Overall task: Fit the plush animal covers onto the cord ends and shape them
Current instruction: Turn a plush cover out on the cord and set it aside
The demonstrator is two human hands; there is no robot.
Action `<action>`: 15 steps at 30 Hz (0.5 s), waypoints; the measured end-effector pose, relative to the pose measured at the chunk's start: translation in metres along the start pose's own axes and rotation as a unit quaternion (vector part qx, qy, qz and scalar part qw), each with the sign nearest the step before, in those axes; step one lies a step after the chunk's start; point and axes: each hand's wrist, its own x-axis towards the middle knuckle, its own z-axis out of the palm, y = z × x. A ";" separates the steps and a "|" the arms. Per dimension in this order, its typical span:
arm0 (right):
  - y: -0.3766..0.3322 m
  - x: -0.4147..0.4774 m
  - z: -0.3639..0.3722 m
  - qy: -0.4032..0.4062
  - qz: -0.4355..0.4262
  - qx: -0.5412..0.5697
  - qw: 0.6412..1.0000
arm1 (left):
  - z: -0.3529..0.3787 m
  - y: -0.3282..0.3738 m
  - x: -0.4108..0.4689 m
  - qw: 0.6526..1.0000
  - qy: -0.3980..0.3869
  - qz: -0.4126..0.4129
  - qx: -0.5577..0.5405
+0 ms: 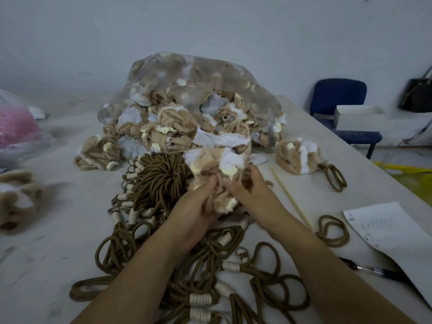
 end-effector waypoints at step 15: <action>0.002 -0.003 -0.004 0.185 0.002 0.012 0.983 | -0.009 0.001 0.004 1.000 0.001 0.022 -0.023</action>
